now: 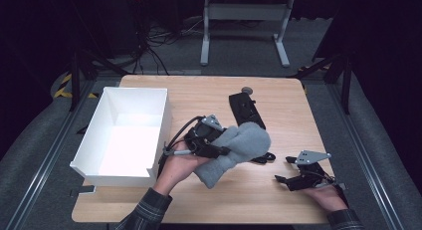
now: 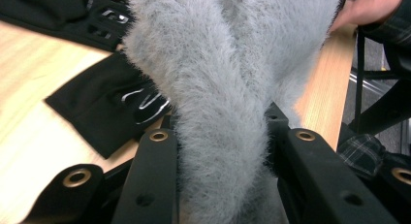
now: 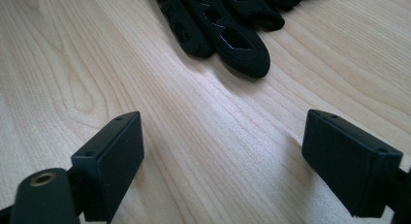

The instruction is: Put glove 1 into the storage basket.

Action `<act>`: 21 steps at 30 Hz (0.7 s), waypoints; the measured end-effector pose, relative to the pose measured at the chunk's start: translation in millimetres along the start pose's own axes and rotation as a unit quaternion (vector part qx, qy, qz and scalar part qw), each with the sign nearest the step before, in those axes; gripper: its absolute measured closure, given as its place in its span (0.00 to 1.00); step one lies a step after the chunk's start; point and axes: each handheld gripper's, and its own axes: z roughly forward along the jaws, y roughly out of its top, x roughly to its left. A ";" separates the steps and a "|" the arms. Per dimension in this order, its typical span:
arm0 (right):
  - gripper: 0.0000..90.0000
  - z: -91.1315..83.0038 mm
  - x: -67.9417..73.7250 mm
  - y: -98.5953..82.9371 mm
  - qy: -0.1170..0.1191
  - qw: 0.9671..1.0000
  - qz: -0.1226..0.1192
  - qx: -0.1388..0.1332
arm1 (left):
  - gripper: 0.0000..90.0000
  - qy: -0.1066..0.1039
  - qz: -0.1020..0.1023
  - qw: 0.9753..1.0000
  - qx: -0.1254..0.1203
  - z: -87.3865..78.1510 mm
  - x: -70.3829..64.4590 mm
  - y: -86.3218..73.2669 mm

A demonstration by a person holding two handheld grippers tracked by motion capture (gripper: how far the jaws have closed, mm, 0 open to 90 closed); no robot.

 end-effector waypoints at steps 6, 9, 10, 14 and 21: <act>0.17 0.0 0.0 0.0 0.000 1.000 0.000 0.000 | 0.77 0.015 -0.007 1.000 -0.005 -25.2 8.3 8.3; 0.17 0.1 -0.1 0.0 0.000 1.000 0.000 0.000 | 0.77 0.024 -0.010 1.000 -0.011 -38.9 13.3 11.5; 0.17 0.0 -0.1 0.0 0.000 1.000 0.000 0.000 | 0.77 0.030 -0.014 0.999 -0.015 -44.1 14.7 12.3; 0.17 0.1 -0.1 0.0 0.000 1.000 0.000 0.000 | 0.77 0.054 -0.024 0.998 -0.025 -68.4 24.2 13.1; 0.17 0.1 0.0 0.0 0.000 1.000 0.000 0.000 | 0.77 0.090 -0.051 0.993 -0.049 -109.1 39.7 6.0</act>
